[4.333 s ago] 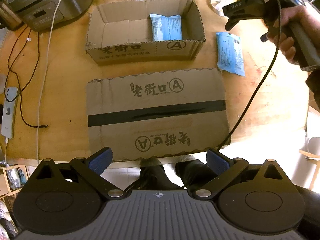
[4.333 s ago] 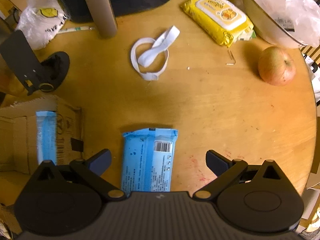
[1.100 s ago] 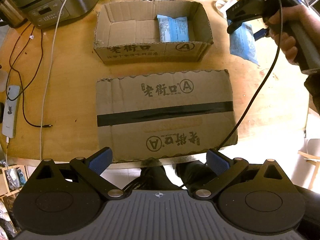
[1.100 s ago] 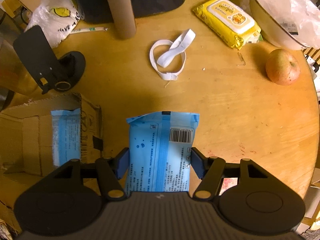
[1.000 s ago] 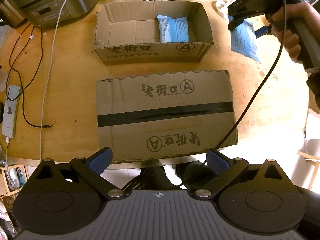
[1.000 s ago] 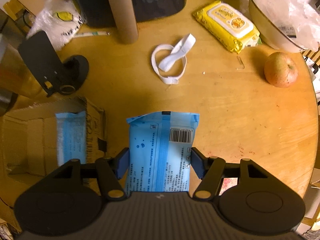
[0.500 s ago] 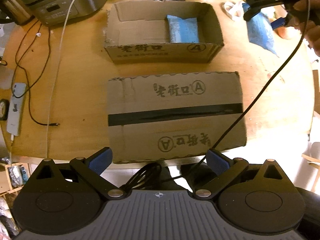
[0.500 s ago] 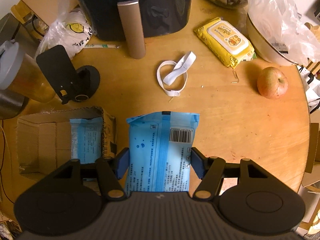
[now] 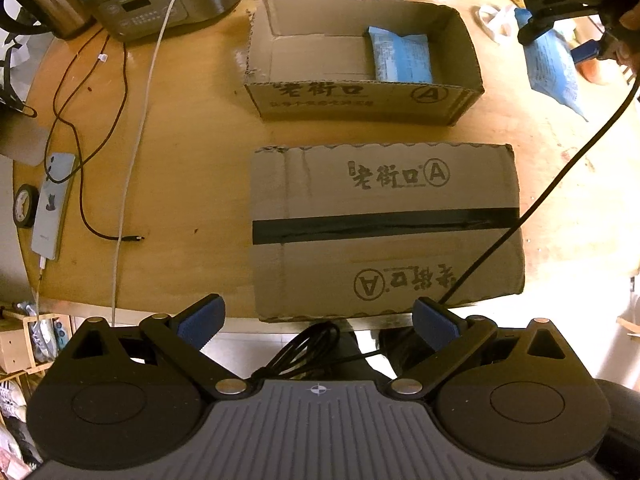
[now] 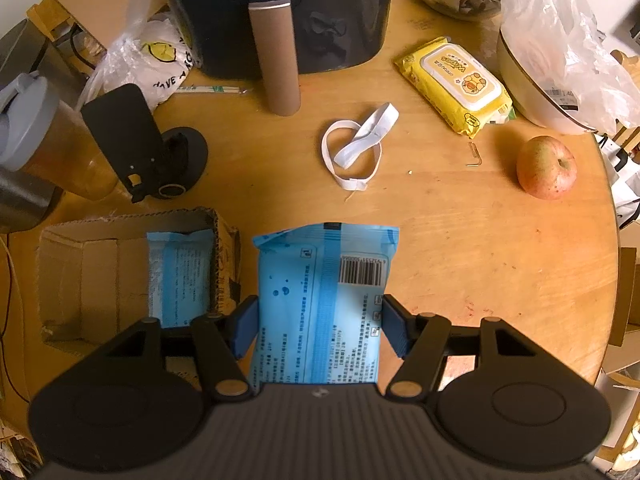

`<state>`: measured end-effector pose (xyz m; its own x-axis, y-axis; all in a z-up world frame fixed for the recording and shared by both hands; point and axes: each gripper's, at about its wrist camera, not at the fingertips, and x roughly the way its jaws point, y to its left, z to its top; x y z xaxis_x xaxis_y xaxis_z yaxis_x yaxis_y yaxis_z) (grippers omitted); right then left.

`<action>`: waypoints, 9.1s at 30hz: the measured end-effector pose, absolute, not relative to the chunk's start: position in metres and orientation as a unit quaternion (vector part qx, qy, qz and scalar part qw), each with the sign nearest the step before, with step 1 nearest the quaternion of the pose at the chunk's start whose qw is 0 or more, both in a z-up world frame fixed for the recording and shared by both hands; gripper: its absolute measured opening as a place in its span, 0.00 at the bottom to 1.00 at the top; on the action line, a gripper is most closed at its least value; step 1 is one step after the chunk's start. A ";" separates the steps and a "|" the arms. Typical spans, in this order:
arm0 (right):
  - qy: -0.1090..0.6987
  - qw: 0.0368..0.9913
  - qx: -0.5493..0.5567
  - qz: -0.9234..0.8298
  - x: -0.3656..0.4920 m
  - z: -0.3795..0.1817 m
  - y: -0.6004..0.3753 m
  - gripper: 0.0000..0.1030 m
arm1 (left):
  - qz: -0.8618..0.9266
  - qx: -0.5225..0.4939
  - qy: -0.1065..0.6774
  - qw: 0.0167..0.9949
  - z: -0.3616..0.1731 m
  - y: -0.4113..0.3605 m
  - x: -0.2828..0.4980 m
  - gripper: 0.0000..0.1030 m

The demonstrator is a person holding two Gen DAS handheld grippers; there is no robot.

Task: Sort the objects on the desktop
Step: 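Carry the smaller blue packet with the right gripper over the open box, then lower the held smaller blue packet into the open box beside the larger packet, then open the right gripper to release the packet inside the box, then lift the open right gripper up out of the box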

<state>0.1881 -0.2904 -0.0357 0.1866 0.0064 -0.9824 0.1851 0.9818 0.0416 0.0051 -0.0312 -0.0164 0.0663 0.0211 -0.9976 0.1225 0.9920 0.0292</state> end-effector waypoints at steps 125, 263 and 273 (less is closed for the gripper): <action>0.638 0.769 0.053 -0.004 0.231 -0.050 -0.110 0.60 | -0.028 0.018 0.678 0.734 -0.017 0.089 0.008 1.00; 0.637 0.771 0.015 0.018 0.255 -0.127 -0.047 1.00 | -0.011 0.004 0.694 0.720 -0.024 0.094 0.008 1.00; 0.636 0.771 0.015 0.022 0.248 -0.104 -0.049 1.00 | -0.013 0.004 0.691 0.723 -0.022 0.092 0.005 1.00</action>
<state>0.2480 -0.0493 -0.1036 0.1905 0.0529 -0.9803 -0.0155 0.9986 0.0508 0.0051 0.0923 -0.0219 0.0443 -0.0131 -0.9989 0.0235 0.9996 -0.0121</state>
